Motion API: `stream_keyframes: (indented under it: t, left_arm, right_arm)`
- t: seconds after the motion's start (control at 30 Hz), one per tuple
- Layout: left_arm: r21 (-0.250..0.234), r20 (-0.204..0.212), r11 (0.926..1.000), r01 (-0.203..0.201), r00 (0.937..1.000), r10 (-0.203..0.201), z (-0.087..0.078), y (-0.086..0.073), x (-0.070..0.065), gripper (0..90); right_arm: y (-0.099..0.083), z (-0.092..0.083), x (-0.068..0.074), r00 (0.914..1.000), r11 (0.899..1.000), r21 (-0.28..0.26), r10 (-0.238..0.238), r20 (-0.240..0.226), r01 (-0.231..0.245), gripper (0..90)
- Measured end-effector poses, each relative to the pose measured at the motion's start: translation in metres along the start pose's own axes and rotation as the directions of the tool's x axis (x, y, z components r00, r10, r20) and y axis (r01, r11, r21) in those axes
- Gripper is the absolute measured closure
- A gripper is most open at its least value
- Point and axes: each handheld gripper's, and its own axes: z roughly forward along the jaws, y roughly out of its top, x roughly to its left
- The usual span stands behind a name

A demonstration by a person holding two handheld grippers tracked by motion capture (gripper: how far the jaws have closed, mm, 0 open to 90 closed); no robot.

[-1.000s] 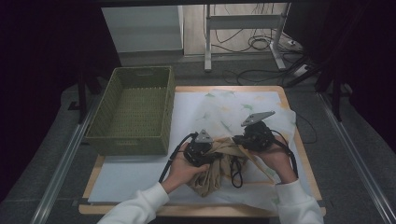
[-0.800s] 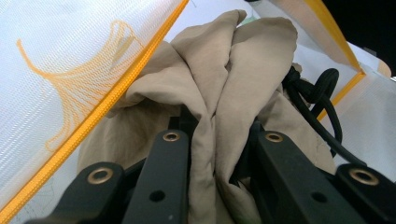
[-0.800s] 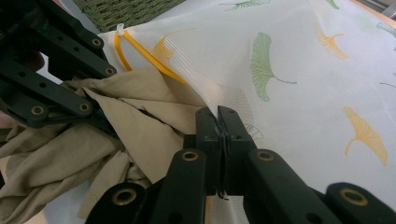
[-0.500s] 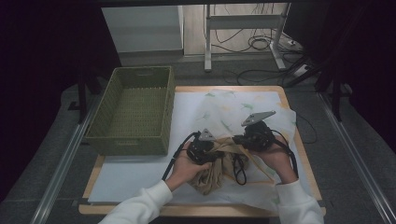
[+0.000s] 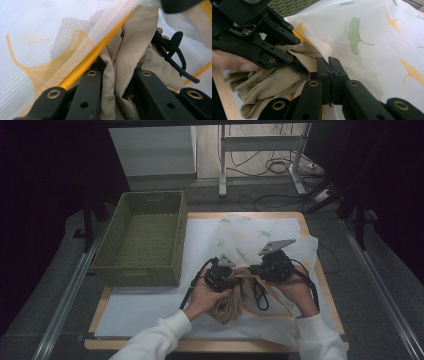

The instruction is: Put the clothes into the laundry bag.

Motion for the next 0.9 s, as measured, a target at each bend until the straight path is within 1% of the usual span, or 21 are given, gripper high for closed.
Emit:
stream_keyframes:
  t: [0.03,0.23,0.33,0.37,0.43,0.53,0.63,0.7,0.73,0.83,0.9]
  left_arm:
    - [-0.003,-0.001,1.0,0.007,1.0,-0.007,0.001,0.0,0.0,79.5]
    - [-0.008,0.007,1.0,0.0,1.0,0.0,0.005,-0.001,0.001,79.3]
    - [-0.005,0.015,1.0,0.005,0.9999,-0.005,0.008,-0.002,0.001,79.2]
    - [-0.008,0.014,0.9999,0.009,0.9999,-0.009,0.009,-0.002,0.001,79.1]
    - [-0.004,0.013,1.0,0.001,0.9999,-0.001,0.01,-0.002,0.001,79.1]
    - [-0.008,0.014,1.0,0.006,0.9999,-0.006,0.014,-0.003,-0.001,79.0]
    - [-0.006,0.017,1.0,0.002,0.9998,-0.002,0.017,-0.004,-0.003,78.5]
    - [-0.002,0.019,1.0,-0.001,0.9998,0.001,0.017,-0.004,-0.003,77.9]
    - [-0.007,0.02,1.0,0.005,0.9998,-0.004,0.018,-0.005,-0.004,77.5]
    - [-0.004,0.024,1.0,0.0,0.9997,0.0,0.017,-0.006,-0.004,76.3]
    - [-0.006,0.028,1.0,0.002,0.9996,-0.001,0.017,-0.007,-0.004,75.7]
  right_arm:
    - [0.0,0.0,0.0,1.0,1.0,0.001,0.001,0.0,-0.001,86.9]
    - [-0.001,0.0,-0.001,1.0,1.0,0.002,0.004,0.002,-0.004,86.9]
    - [-0.001,0.001,0.0,1.0,1.0,0.005,0.004,0.002,-0.004,86.9]
    - [-0.001,0.001,0.0,1.0,1.0,0.005,0.005,0.0,-0.005,86.9]
    - [0.0,0.001,0.0,1.0,1.0,0.004,0.004,0.001,-0.004,86.9]
    - [0.0,0.001,0.0,1.0,1.0,0.004,0.004,0.0,-0.004,87.0]
    - [-0.001,0.001,0.0,1.0,1.0,0.005,0.005,0.0,-0.005,86.9]
    - [-0.001,0.001,-0.001,1.0,1.0,0.006,0.002,0.002,-0.002,86.9]
    - [-0.001,0.001,-0.002,1.0,1.0,0.004,0.0,0.001,0.0,86.9]
    - [-0.002,0.001,-0.002,0.9999,1.0,0.01,0.012,0.004,-0.012,86.9]
    - [-0.002,0.002,-0.002,0.9999,1.0,0.01,0.011,0.004,-0.011,86.9]
